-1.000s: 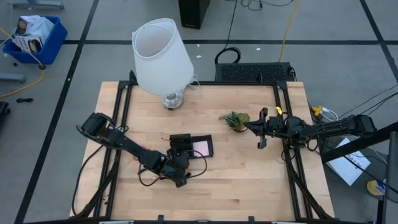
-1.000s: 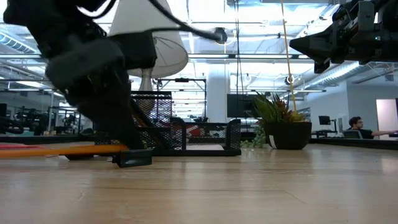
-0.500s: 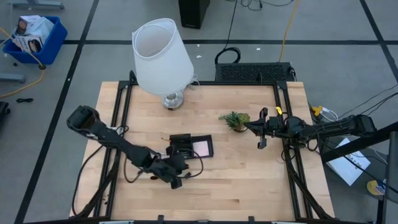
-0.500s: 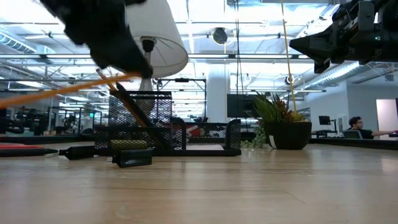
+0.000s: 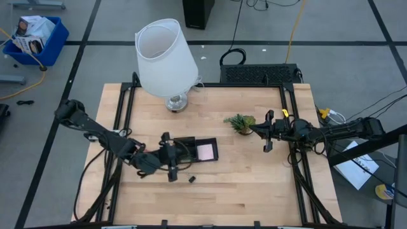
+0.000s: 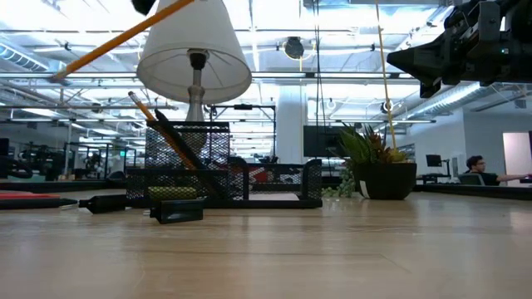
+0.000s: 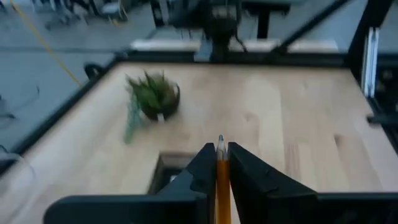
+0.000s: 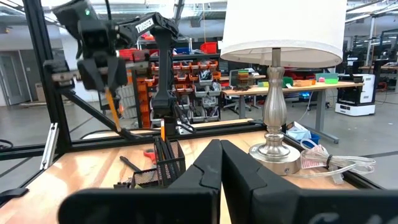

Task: Pick and place office supplies into organizer
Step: Put the orange pencil into the black desk organizer

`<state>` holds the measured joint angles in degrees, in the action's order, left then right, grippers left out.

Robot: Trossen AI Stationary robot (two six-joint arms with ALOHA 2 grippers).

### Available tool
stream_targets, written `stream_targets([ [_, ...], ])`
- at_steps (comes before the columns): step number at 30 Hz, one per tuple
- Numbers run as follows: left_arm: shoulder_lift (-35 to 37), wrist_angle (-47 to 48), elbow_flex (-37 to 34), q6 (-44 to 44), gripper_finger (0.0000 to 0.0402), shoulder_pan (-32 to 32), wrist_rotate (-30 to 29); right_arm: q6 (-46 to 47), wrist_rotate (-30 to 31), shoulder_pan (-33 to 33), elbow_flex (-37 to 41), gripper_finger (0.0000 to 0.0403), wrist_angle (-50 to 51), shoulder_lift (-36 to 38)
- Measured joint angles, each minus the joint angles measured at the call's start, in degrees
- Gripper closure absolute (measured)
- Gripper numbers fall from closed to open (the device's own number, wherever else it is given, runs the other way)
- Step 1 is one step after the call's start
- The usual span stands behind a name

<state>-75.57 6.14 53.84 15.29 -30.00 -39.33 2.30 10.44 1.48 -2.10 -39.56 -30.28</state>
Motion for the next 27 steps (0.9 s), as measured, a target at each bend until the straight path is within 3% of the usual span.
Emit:
stream_targets([
  [5,0.7,-9.2,0.0,-10.4,0.0388,0.8,0.4,0.0,0.0,0.0,0.0,0.0403,0.0,0.0],
  [12,0.6,-14.0,0.0,-17.9,0.0365,4.4,0.9,0.0,0.0,0.0,0.0,0.0403,0.0,0.0],
  [20,0.6,-16.8,0.0,-20.2,0.0387,11.8,11.0,0.0,0.0,0.0,0.0,0.0403,0.0,0.0],
  [27,0.6,-25.5,-5.8,-20.6,0.0368,18.6,17.3,0.0,0.0,0.0,0.0,0.0403,0.0,0.0],
])
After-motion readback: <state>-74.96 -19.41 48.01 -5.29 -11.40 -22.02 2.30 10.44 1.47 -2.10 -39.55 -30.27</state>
